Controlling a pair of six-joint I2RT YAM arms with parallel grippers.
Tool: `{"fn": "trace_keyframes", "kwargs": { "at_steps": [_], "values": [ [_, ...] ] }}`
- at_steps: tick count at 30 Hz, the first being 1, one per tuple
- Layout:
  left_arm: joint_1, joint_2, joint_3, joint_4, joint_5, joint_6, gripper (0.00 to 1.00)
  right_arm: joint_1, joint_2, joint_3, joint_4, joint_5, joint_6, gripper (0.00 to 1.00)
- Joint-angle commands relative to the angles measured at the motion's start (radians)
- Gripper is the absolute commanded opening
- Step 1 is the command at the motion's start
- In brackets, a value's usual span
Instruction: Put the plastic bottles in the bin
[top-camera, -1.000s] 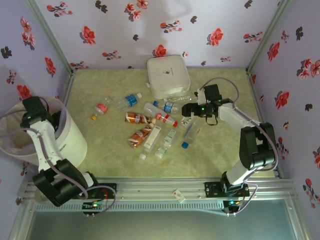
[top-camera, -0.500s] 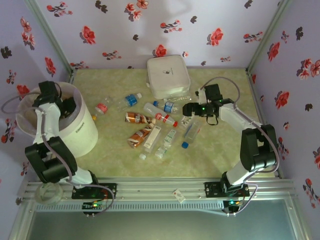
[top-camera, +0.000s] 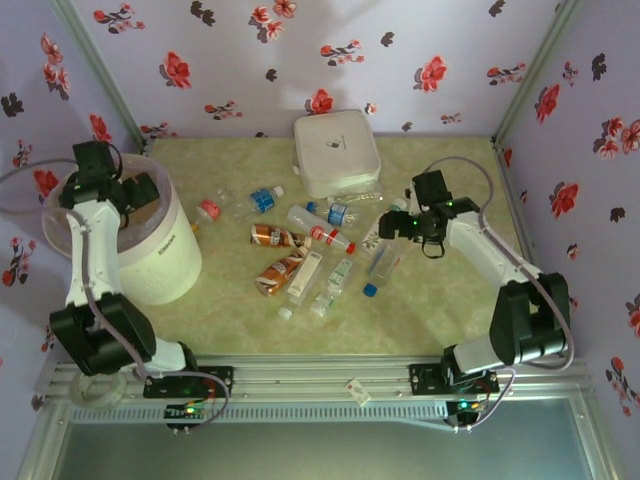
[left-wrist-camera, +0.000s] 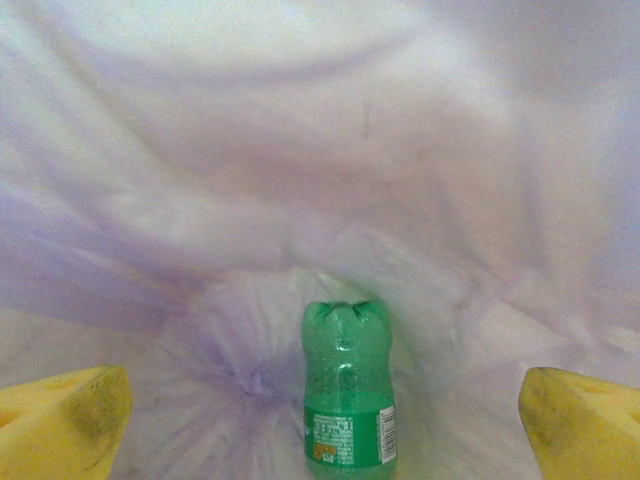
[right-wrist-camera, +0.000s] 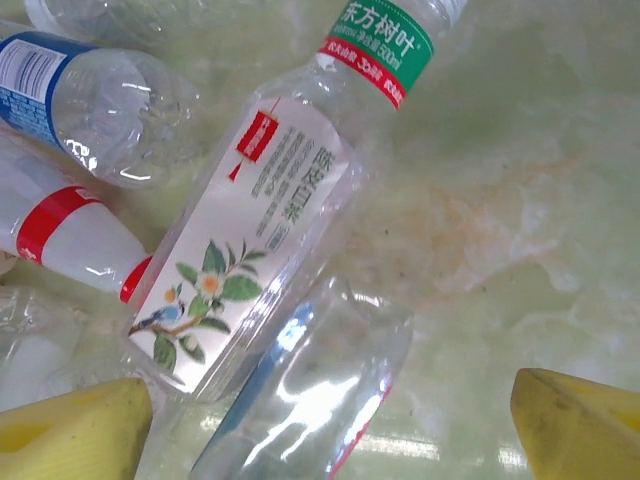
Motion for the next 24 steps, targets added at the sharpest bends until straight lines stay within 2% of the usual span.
{"fn": "trace_keyframes", "kwargs": {
  "at_steps": [1,7,9,14,19,21,24],
  "values": [
    [-0.001,-0.103,0.067,-0.091,-0.059,0.049,1.00,0.069,-0.077,-0.044,-0.102,0.085,0.120,0.92],
    [-0.008,-0.253,0.123,-0.182,-0.126,0.063,1.00,0.147,-0.186,-0.143,-0.128,0.113,0.279,0.89],
    [-0.062,-0.266,0.187,-0.221,-0.137,0.047,1.00,0.169,-0.191,-0.180,-0.093,0.101,0.329,0.88],
    [-0.393,-0.244,0.301,-0.253,-0.224,-0.018,1.00,0.244,-0.173,-0.231,0.032,0.092,0.455,0.90],
    [-0.701,-0.132,0.378,-0.216,-0.261,-0.105,1.00,0.262,-0.089,-0.247,0.111,0.091,0.480,0.93],
    [-0.810,-0.064,0.413,-0.201,-0.274,-0.101,1.00,0.261,-0.065,-0.249,0.133,0.109,0.480,0.93],
    [-0.902,0.028,0.432,-0.157,-0.239,-0.105,1.00,0.261,-0.029,-0.244,0.144,0.141,0.473,0.91]
  ]
}}
